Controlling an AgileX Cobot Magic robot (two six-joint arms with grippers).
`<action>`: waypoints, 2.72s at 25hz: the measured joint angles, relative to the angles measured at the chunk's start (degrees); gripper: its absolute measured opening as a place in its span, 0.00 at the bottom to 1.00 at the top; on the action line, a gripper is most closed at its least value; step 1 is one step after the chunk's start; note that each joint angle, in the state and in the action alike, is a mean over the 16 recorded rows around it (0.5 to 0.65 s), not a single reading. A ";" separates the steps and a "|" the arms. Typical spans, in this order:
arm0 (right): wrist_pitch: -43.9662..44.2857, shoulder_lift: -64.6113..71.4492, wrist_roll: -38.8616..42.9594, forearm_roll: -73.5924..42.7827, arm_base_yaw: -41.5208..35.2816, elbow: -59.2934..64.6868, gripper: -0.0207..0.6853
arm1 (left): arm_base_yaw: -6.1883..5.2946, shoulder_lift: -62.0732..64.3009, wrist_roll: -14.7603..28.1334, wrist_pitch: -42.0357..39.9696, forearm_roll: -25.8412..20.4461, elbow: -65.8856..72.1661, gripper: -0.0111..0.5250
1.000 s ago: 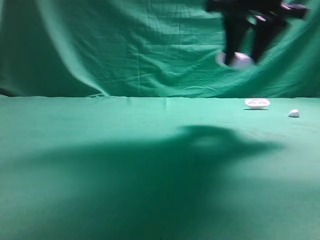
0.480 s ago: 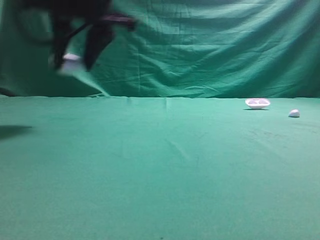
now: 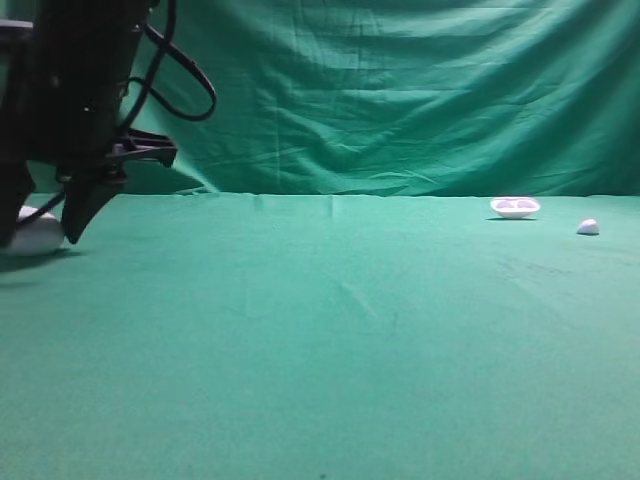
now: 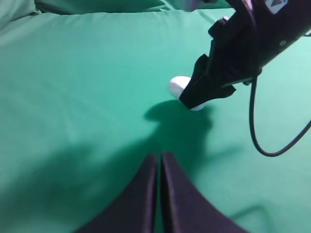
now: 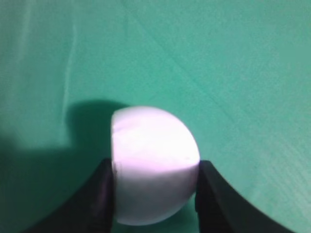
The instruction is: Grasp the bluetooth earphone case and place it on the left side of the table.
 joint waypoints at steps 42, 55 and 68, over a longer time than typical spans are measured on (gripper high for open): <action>19.39 -73.03 4.96 -5.79 -15.16 47.74 0.03 | 0.00 0.00 0.00 0.00 0.00 0.00 0.02; -3.00 -105.23 6.43 -5.17 -16.04 80.38 0.03 | 0.00 0.00 0.00 0.00 0.00 0.00 0.02; -9.75 -116.04 6.46 -4.04 -16.57 90.32 0.03 | 0.00 0.00 0.00 0.00 0.00 0.00 0.02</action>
